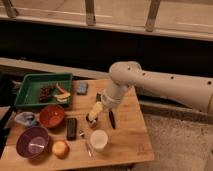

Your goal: Place fork in purple bowl

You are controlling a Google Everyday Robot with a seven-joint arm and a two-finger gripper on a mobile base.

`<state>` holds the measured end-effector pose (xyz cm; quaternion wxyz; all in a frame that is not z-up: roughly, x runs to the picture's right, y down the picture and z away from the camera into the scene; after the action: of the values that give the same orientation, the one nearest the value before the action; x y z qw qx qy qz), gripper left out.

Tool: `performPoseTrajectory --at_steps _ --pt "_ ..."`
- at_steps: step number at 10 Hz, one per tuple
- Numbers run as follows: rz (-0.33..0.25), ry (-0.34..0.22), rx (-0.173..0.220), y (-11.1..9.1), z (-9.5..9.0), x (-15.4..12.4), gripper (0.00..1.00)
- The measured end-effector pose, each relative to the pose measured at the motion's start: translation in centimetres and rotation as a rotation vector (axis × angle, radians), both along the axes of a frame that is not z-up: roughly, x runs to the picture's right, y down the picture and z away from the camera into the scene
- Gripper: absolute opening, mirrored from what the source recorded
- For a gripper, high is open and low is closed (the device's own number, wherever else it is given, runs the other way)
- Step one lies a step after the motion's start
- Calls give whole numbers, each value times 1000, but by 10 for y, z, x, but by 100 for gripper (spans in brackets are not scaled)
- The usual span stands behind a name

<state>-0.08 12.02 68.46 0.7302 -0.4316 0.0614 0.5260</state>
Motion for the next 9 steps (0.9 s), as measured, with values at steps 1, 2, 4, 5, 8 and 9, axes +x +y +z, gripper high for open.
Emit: performPoseTrajectory --at_steps 1,2,4,5,8,9 --pt "1 0 0 0 0 0 80" --pt "0 0 0 0 0 0 80" --pt "-48 32 8 4 3 -9 80" --pt "-78 45 15 5 6 -19 80" --pt "-161 56 27 7 13 -54 80" --pt "-176 51 24 11 15 -60 80"
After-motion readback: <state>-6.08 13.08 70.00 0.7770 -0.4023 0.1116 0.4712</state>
